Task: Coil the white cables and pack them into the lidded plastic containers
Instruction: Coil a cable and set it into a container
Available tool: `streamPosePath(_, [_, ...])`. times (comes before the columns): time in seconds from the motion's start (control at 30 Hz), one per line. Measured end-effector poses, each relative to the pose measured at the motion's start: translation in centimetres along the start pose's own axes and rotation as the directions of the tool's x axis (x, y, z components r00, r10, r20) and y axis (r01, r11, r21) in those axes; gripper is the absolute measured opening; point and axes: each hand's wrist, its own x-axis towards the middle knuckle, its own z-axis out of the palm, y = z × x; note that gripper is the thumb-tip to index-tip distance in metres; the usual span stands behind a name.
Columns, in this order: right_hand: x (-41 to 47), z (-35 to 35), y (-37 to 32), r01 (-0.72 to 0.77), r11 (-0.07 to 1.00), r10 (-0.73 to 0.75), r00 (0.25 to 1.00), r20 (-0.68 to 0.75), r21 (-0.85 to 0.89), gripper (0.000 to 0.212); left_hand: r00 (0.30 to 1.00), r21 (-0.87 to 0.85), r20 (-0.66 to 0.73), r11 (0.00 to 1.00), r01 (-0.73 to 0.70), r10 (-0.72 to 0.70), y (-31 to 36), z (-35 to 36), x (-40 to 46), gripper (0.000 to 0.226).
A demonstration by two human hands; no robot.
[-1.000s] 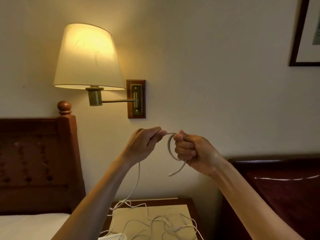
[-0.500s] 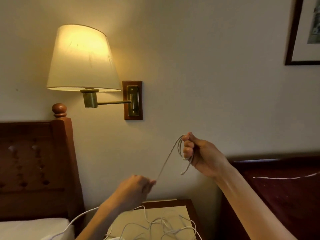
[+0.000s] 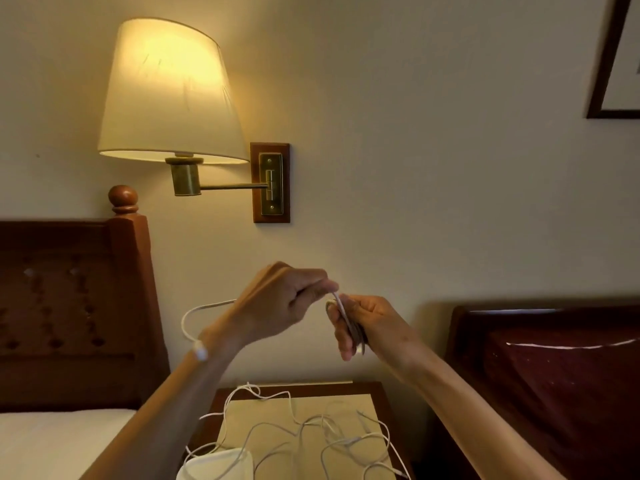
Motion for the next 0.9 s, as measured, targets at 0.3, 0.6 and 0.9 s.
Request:
streamPosePath(0.3, [-0.2, -1.8, -1.8, -0.101, 0.761, 0.118, 0.993, 0.018, 0.641, 0.035, 0.970, -0.290, -0.132, 0.944, 0.158, -0.203, -4.3, 3.1, -1.9, 0.033])
streamPosePath(0.6, [0.7, -4.7, -2.7, -0.060, 0.634, 0.070, 0.997, 0.020, 0.771, 0.028, 0.841, -0.227, -0.188, 0.856, 0.465, -0.507, -9.2, 6.7, -9.2, 0.037])
streamPosePath(0.9, [2.9, -2.7, -1.1, 0.028, 0.981, 0.015, 0.977, -0.213, 0.194, 0.036, 0.825, -0.011, 0.551, 0.988, 0.157, -0.125, 3.0, 3.3, -4.3, 0.031])
